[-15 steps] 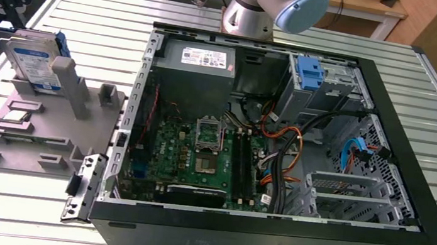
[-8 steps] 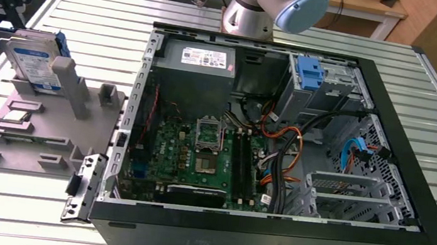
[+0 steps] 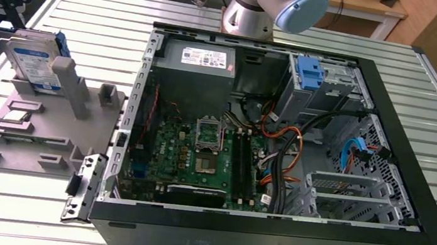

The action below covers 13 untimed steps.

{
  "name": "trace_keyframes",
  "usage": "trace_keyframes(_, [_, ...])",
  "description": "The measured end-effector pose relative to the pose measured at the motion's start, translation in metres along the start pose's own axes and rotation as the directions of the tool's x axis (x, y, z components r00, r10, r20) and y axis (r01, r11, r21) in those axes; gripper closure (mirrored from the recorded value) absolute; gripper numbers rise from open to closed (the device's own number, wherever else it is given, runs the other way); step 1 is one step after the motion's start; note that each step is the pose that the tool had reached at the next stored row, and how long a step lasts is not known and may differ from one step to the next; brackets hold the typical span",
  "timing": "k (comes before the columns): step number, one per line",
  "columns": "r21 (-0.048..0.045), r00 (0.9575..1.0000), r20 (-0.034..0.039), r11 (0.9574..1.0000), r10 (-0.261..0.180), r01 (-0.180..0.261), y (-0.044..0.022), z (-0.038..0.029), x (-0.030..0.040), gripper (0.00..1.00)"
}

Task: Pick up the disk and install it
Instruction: 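Reach for the disk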

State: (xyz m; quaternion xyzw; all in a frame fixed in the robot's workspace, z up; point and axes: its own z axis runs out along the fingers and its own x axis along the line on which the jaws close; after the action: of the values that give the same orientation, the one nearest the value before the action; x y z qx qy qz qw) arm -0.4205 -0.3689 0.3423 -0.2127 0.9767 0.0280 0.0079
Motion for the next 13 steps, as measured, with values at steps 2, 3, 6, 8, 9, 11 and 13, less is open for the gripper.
trace_keyframes(2, [0.0, 1.0, -0.0001, 1.0, -0.001, 0.001, 0.0, 0.0, 0.0, 0.9])
trace_keyframes(3, [-0.0001, 1.0, -0.0002, 1.0, -0.005, 0.005, 0.0, 0.0, 0.0, 0.9])
trace_keyframes(6, [-0.0012, 0.9993, -0.0018, 0.9993, -0.037, 0.037, 0.0, 0.0, 0.0, 0.9])
trace_keyframes(8, [-0.0024, 0.9975, -0.0033, 0.9975, -0.07, 0.07, 0.0, 0.0, 0.0, 0.9])
trace_keyframes(9, [-0.0029, 0.9962, -0.0041, 0.9962, -0.087, 0.087, 0.0, 0.0001, 0.0, 0.9])
trace_keyframes(11, [-0.0042, 0.9924, -0.0059, 0.9924, -0.123, 0.123, 0.0, 0.0001, 0.0, 0.9])
trace_keyframes(13, [-0.0055, 0.9876, -0.0074, 0.9876, -0.157, 0.157, 0.0, 0.0001, 0.0, 0.9])
